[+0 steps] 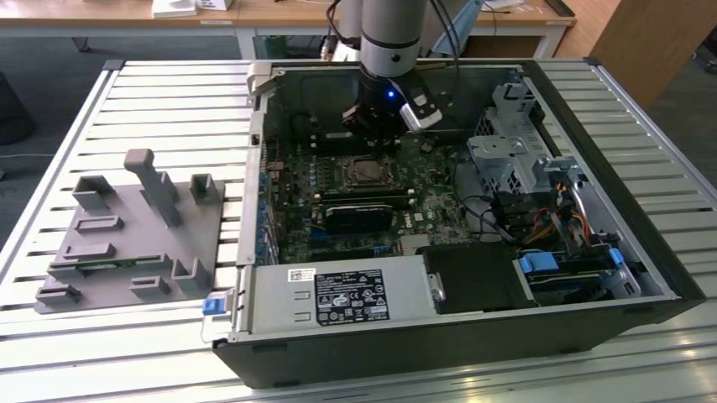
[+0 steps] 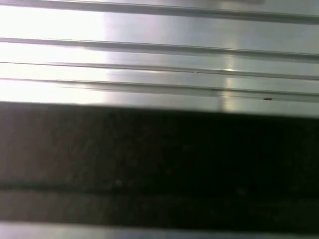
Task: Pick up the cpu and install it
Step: 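Install the first cpu locking lever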
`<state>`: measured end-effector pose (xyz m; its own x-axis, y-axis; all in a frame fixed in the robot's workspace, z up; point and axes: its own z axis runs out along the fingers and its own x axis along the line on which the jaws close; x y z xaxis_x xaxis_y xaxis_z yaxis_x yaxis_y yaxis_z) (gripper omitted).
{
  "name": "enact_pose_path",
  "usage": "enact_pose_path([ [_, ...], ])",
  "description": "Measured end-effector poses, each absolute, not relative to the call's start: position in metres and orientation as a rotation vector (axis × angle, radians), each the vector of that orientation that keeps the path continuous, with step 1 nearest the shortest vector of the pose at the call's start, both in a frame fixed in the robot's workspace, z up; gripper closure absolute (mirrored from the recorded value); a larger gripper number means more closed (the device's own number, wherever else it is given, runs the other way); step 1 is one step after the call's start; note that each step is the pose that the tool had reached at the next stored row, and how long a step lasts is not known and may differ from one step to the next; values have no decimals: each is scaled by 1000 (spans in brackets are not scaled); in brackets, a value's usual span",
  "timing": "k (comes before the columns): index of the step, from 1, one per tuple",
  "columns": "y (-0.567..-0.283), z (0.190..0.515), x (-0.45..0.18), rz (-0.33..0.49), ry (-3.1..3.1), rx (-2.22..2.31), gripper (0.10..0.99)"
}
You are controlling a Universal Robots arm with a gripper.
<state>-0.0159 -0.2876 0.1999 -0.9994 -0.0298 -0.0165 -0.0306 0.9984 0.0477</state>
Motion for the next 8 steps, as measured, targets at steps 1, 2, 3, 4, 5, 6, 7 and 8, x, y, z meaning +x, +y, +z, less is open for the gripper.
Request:
enact_pose_path([
  [1,-288,200,-16,68,3125,-47,980],
  [2,-288,199,-16,62,3125,-48,980],
  [3,-288,199,-16,59,3125,-48,980],
  [4,-288,198,-16,56,3125,-48,980],
  [5,-288,198,-16,53,3125,-48,980],
  [6,-288,197,-16,51,3125,-48,980],
  [7,-287,197,-16,49,3125,-48,980],
  [8,-287,197,-16,49,3125,-48,980],
])
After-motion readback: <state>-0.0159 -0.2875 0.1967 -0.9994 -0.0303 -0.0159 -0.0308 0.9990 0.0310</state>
